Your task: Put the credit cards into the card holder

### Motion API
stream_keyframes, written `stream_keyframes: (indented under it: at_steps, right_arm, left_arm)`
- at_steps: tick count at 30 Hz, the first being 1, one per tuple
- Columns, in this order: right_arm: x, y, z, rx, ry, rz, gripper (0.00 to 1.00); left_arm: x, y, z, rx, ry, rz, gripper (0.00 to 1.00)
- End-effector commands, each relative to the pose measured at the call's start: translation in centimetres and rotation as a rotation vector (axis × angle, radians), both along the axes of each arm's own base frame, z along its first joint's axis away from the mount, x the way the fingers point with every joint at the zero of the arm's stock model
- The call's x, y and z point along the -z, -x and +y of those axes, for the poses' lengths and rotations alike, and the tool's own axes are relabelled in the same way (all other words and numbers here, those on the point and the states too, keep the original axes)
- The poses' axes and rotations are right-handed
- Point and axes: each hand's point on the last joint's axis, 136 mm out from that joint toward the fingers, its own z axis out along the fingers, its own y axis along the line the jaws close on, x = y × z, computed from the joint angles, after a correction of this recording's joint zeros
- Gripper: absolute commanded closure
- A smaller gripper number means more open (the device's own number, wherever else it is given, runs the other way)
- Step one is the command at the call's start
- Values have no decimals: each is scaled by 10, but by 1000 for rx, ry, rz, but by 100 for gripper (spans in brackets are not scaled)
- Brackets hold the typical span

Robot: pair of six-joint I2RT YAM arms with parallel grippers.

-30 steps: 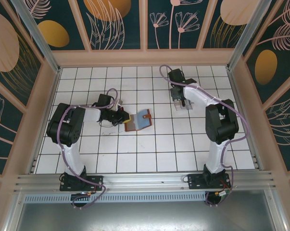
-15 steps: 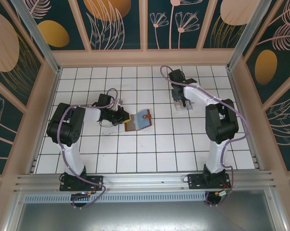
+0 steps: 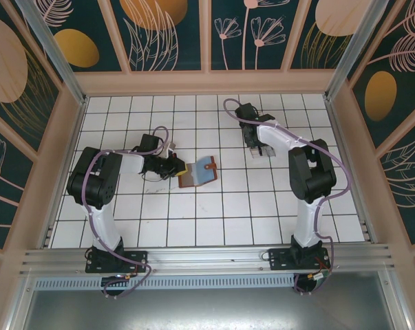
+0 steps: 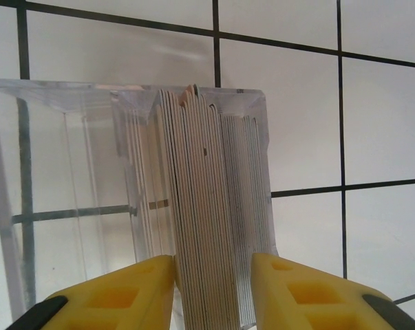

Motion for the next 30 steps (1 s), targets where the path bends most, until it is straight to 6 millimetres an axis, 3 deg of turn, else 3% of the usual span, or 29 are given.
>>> stream_keyframes:
  at_steps: [1,17,30]
  right_arm:
    - [-22,-4,-10,22,63,-46,65]
    - [-29,-5,-16,26,117,-70,66]
    - [-28,-4,-14,18,121,-59,84]
  left_arm:
    - [8,5,0,15,-9,26,91]
    - [11,6,1,18,-25,33,90]
    - [13,6,1,21,-30,40,89]
